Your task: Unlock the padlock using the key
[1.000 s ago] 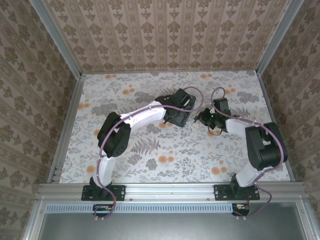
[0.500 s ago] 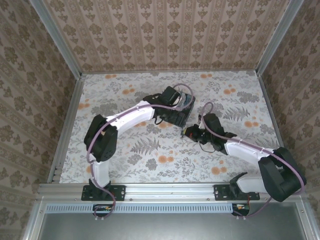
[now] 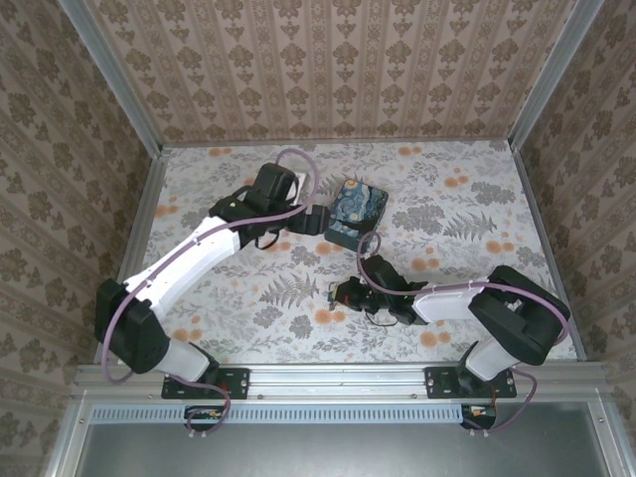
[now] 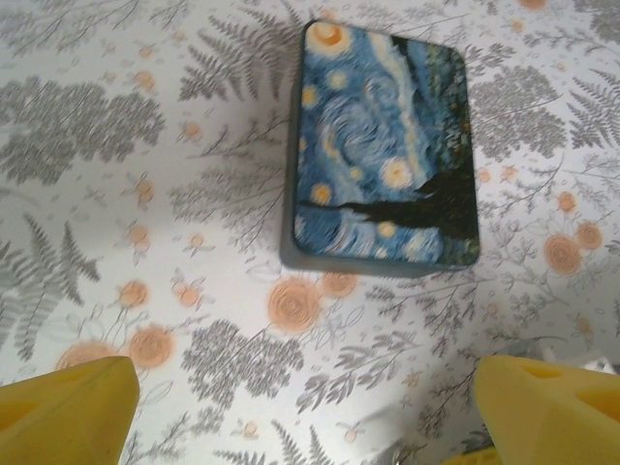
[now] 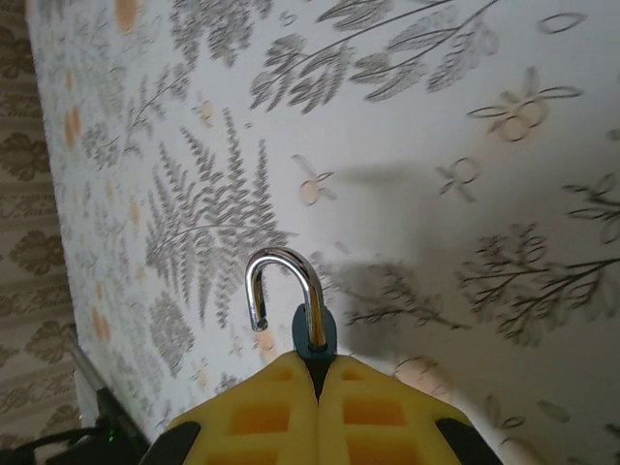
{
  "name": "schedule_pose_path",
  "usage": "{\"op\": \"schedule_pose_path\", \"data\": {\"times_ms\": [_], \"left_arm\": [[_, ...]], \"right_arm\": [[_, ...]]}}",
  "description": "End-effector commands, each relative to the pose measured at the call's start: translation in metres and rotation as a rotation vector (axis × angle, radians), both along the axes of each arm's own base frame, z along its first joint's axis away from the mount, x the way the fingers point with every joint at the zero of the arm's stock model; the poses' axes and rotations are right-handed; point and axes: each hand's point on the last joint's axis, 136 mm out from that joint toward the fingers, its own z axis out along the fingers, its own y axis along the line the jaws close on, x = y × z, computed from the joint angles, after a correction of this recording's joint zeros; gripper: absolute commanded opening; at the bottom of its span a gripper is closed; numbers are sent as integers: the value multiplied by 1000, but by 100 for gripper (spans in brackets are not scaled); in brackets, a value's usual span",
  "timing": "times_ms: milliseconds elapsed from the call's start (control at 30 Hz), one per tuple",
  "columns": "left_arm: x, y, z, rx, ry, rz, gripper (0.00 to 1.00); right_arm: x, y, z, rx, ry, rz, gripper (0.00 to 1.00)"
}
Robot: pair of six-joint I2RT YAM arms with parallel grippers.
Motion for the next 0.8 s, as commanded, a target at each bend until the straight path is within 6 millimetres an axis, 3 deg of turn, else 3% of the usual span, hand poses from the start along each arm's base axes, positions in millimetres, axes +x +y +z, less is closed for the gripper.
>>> {"op": "schedule_pose_path", "data": {"times_ms": [0, 67, 167, 267, 367, 533, 767], "left_arm": [[-8, 16, -3, -29, 23, 50, 98], [-14, 24, -9, -30, 35, 69, 98], [-18, 35, -15, -34, 45, 96, 99], [-20, 46, -17, -35, 44, 123, 99], [-20, 58, -16, -30, 36, 160, 100], [-11, 96, -7, 35, -50, 269, 100], [13, 151, 10, 91, -231, 398, 100]], "right_arm": [[11, -8, -3, -3, -30, -61, 10], [12, -16, -4, -15, -28, -77, 20], [14, -32, -2, -35, -30, -102, 44], [16, -48, 7, -44, -43, -128, 59], [22, -66, 29, -39, -79, -159, 72], [43, -113, 83, -80, -197, -232, 99], [76, -196, 168, -280, -500, -468, 100]]}}
